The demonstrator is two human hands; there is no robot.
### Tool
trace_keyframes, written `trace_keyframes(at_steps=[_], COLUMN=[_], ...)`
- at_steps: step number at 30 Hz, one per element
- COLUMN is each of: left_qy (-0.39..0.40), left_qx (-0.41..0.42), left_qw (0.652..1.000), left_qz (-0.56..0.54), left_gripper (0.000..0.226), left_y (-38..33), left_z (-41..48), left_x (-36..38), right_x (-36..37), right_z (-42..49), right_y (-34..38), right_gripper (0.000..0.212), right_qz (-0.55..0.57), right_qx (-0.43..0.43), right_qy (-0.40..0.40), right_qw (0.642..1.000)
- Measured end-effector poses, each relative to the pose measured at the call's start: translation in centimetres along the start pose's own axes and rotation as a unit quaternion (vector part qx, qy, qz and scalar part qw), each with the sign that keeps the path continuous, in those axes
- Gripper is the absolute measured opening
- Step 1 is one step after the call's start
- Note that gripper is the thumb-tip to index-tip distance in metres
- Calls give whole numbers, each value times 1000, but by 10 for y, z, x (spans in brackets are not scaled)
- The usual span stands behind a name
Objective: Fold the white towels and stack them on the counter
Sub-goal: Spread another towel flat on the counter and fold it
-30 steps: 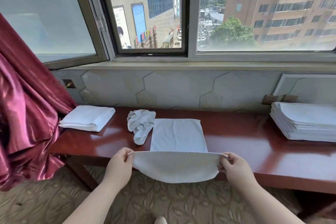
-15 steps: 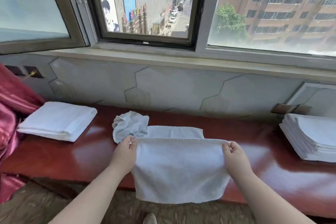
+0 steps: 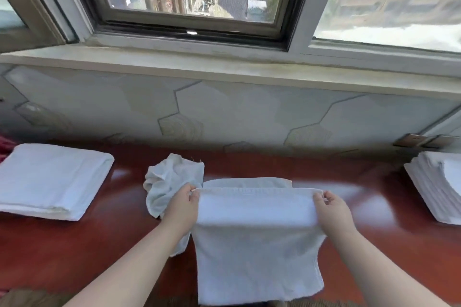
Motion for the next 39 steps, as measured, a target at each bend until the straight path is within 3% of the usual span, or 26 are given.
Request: trace_keyframes(at_steps=[4, 8, 14, 17, 20, 26, 29, 32, 36, 39], left_qy=[-10, 16, 65, 92, 126, 137, 161, 177, 152, 113], left_qx=[1, 9, 38, 87, 133, 135, 117, 167, 201, 171], left_qw=[1000, 994, 976, 949, 906, 872, 845, 824, 821, 861], left_qz=[22, 111, 204, 290, 382, 451, 496, 512, 512, 466], left_gripper=[27, 23, 29, 37, 26, 38, 43, 40, 37, 34], left_y=[-10, -1, 7, 9, 10, 3, 2, 2, 1, -1], left_z=[30, 65, 104, 116, 124, 131, 128, 120, 115, 112], left_x=[13, 36, 61, 70, 80, 99, 106, 109, 106, 95], right_x=[22, 60, 85, 99, 114, 125, 128, 131, 132, 129], right_z=[33, 59, 94, 108, 124, 138, 142, 142, 137, 131], right_y=[13, 5, -4, -3, -2, -5, -8, -7, 1, 1], right_gripper=[41, 37, 18, 7, 14, 25, 22, 10, 11, 15], right_qz=[-12, -73, -120, -177, -255, -272, -299, -308, -304, -310], right_qx=[-1, 14, 6, -24, -84, -137, -167, -191, -191, -172], right_qy=[6, 62, 124, 164, 189, 190, 213, 238, 265, 271], right_qw=[1000, 995, 985, 970, 945, 933, 915, 901, 895, 895])
Point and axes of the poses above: each hand's wrist, its own z-axis towards the middle knuckle, its own x-axis out of the palm, y = z × x, the point moved 2 cm from there along z, towards the middle knuckle, and after that the axes turned 10 degrees about -y, right-handed, at the moved point
